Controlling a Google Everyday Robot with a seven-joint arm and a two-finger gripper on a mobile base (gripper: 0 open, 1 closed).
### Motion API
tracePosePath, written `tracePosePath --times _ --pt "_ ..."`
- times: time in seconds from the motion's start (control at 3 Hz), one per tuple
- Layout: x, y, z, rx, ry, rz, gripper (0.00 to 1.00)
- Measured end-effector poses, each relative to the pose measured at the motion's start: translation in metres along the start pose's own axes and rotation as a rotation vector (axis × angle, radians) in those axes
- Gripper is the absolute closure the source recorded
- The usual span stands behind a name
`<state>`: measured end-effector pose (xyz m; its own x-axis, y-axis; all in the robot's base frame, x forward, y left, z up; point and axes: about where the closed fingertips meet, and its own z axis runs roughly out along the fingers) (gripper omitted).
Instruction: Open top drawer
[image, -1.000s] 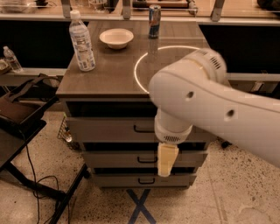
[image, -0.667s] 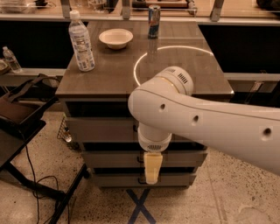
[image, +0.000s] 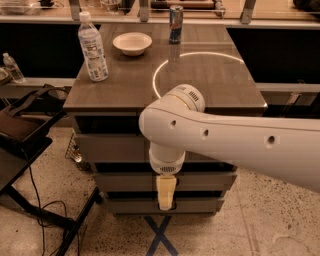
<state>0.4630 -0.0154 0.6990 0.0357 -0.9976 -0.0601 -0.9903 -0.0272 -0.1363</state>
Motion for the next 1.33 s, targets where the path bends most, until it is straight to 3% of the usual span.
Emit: tracePosePath --times 0.67,1.0,1.33 --pt "0.001 -0.032 0.025 -0.019 0.002 -0.007 0.0" --pt "0.006 -0.038 0.043 -0.04 0.014 -0.006 0.24" --pt "0.006 -0.037 0.042 -0.04 0.014 -0.007 0.55"
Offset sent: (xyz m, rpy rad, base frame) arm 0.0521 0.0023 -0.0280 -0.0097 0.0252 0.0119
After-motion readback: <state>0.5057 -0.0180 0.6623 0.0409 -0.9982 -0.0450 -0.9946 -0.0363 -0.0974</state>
